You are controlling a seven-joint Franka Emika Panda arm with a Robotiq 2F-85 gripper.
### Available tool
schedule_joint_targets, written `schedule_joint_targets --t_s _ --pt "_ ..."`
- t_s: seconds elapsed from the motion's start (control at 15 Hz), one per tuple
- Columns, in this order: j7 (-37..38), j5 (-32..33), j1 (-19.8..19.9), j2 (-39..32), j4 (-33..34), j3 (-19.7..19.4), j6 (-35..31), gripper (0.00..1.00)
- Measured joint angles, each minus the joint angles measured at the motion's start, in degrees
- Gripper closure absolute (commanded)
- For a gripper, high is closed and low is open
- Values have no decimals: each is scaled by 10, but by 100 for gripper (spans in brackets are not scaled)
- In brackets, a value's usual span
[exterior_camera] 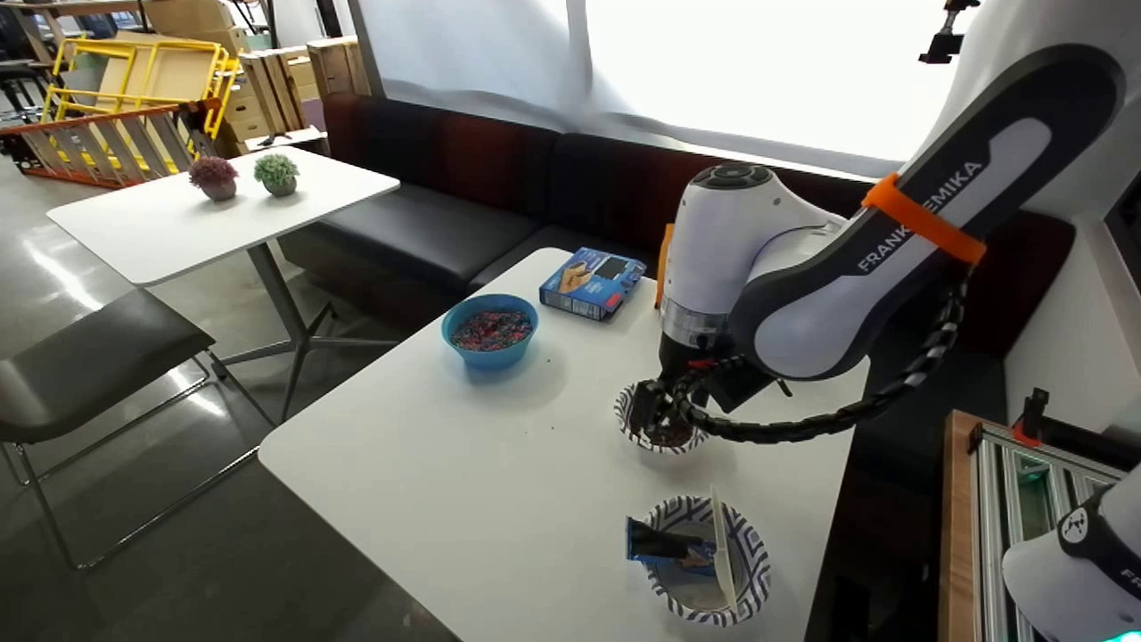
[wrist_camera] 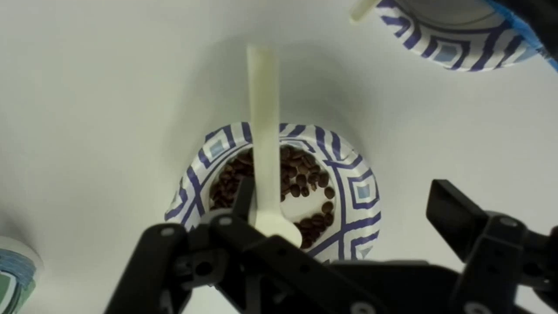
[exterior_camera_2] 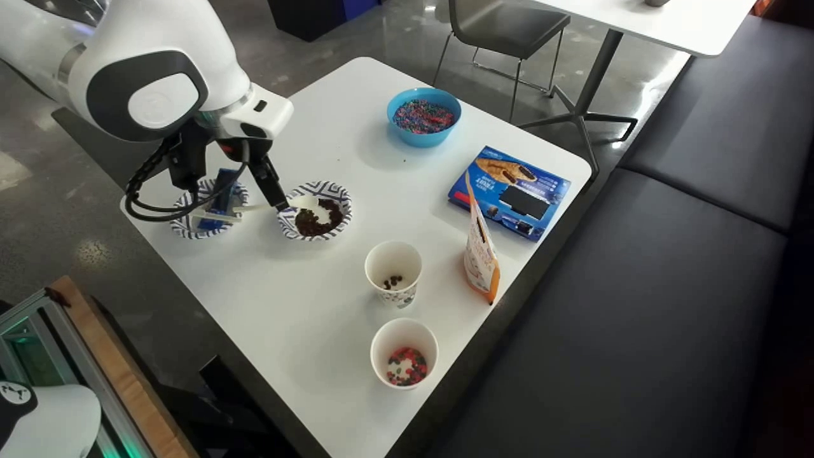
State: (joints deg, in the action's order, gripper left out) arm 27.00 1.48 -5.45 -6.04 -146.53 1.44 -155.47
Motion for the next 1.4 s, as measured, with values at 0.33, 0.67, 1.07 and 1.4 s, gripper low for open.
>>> schedule_joint_targets --t_s 0.33,0.67,1.07,1.4 --pt "15 32 -6 -26 21 -4 0 0" --pt "20 32 -14 -48 28 -6 0 0" --pt "28 19 -21 -67 29 -6 0 0" --pt "23 -15 -21 -74 29 -5 1 0"
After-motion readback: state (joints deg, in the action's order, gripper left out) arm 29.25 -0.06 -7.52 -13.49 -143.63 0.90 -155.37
